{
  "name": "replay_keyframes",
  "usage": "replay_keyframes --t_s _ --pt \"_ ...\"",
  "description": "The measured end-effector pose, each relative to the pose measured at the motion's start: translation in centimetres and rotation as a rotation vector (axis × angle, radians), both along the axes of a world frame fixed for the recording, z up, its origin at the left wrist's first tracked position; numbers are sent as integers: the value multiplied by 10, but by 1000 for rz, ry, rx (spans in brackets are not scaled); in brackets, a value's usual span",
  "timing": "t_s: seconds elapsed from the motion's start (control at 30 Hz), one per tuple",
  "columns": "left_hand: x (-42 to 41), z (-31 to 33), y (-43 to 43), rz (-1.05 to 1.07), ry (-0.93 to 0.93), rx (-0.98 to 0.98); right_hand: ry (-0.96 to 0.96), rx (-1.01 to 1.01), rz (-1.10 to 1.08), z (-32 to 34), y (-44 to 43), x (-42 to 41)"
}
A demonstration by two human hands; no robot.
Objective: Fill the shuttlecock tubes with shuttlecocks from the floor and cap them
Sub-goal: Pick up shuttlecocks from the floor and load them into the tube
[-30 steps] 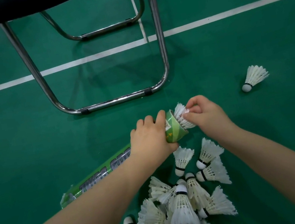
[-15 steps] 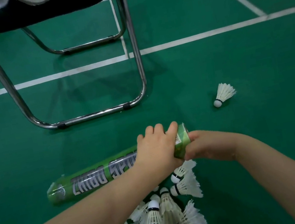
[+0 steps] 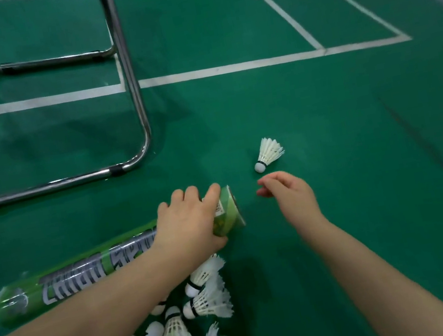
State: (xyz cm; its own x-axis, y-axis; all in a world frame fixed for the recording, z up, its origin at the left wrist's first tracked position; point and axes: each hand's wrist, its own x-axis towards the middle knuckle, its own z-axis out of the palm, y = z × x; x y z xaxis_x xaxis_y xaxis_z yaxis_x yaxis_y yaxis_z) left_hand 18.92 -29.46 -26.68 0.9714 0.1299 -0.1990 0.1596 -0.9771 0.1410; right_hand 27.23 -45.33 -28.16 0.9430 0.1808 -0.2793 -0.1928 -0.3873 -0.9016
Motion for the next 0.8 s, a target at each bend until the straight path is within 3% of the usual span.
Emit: replay_keyframes --t_s 0.13,0.3,0.5,0.6,0.7,0.8 --pt "4 -1 10 44 -28 8 50 -247 -30 -34 -5 40" --pt "8 -1 21 94 -61 21 -82 -579 -21 -47 17 102" --pt "6 2 29 95 -110 -1 -35 -938 248 -58 37 145" --pt "6 4 35 101 -127 -9 -16 -980 290 -58 39 146" --pt "5 4 43 120 -120 -13 -114 -983 224 -57 39 142" --pt "3 4 43 122 -108 -11 -183 -797 102 -64 37 134"
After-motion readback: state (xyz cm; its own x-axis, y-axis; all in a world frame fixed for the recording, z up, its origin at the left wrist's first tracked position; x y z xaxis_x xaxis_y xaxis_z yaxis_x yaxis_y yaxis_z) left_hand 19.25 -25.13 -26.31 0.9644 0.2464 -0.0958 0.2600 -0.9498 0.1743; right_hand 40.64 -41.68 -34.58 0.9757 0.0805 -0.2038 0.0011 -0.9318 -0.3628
